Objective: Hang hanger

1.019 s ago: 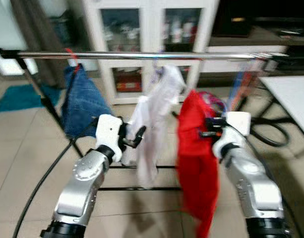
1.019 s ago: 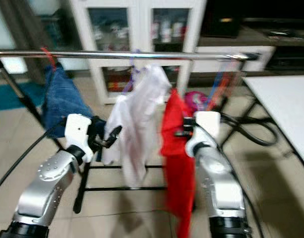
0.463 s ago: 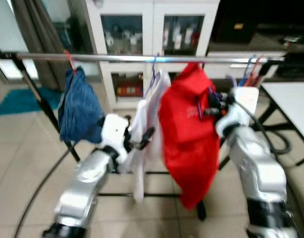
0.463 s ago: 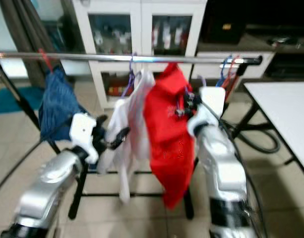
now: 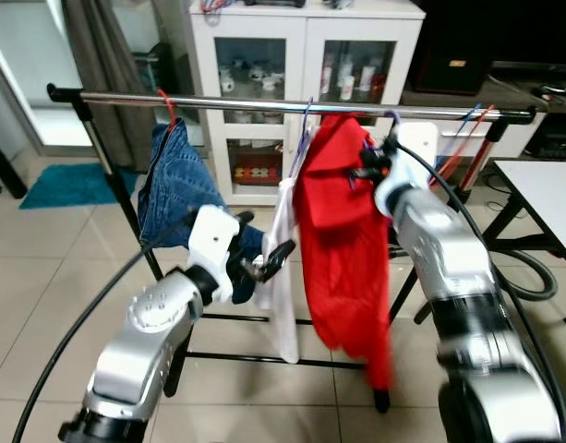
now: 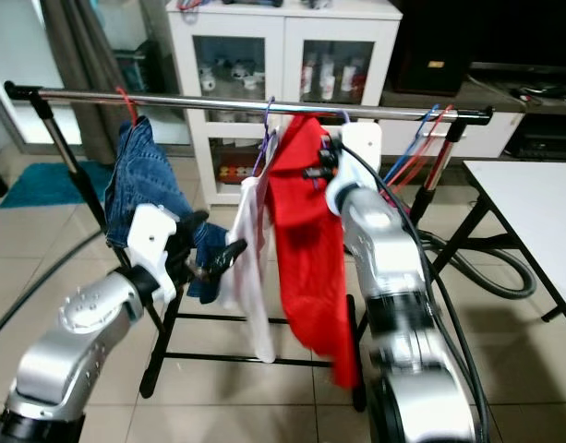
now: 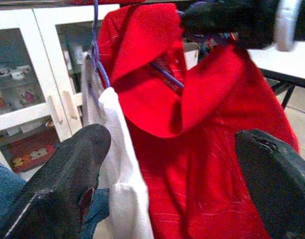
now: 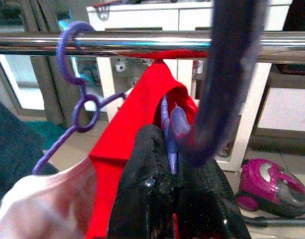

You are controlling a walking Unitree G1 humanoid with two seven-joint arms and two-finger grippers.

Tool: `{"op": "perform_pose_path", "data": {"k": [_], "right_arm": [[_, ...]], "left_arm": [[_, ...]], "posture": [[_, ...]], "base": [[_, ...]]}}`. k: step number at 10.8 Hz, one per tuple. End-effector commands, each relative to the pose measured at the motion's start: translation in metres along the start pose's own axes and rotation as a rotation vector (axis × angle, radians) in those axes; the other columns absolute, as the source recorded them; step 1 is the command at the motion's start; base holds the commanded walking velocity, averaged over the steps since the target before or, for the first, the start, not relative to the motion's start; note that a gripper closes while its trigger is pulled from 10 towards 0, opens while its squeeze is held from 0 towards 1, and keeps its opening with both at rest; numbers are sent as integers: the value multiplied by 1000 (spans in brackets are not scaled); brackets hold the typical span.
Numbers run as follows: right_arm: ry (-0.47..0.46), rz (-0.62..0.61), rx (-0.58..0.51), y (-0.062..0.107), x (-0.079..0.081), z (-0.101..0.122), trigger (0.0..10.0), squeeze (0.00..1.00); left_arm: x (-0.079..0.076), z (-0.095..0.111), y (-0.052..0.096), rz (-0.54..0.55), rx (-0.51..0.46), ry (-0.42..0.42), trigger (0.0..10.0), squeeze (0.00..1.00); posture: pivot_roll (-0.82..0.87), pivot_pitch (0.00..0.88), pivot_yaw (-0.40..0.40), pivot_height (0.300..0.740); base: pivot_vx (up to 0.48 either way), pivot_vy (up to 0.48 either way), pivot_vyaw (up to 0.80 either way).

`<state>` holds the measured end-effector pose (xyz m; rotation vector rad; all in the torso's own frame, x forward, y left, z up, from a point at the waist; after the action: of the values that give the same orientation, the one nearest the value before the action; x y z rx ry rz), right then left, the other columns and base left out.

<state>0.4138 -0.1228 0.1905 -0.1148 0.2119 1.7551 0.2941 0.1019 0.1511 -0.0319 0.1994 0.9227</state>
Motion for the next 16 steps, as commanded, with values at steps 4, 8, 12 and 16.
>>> {"op": "perform_pose_path", "data": {"k": [4,8,12,16], "right_arm": [[-5,-28,-66,-15,-5,21,10000,0],[18,-50,-53,-30,-10,32,10000,0],[65,-105,14,-36,-22,39,10000,0],[20,-139,-8,-37,-30,53,10000,0]], "left_arm": [[7,4,7,78,-1,14,10000,0],[0,9,11,54,4,11,10000,0],[-19,16,22,-20,11,26,10000,0],[-21,20,32,-20,35,14,10000,0]], "posture": [[170,61,-17,740],[173,108,-20,740],[196,174,-38,740],[224,202,-43,740]], "base": [[0,0,0],[0,0,0],[0,0,0],[0,0,0]]}}
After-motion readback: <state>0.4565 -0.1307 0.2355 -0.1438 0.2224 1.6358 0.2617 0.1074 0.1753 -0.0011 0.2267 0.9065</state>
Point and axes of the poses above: a point about 5 cm out from each wrist's last joint towards the gripper, its own y axis pointing back from the gripper into the wrist, its own z axis along the axis of the wrist's last joint, x = y × z, the point moved 3 cm from there along -y, pointing out of the wrist towards the gripper, and after that the axes turned 14 degrees about y, right-handed, at the moved point
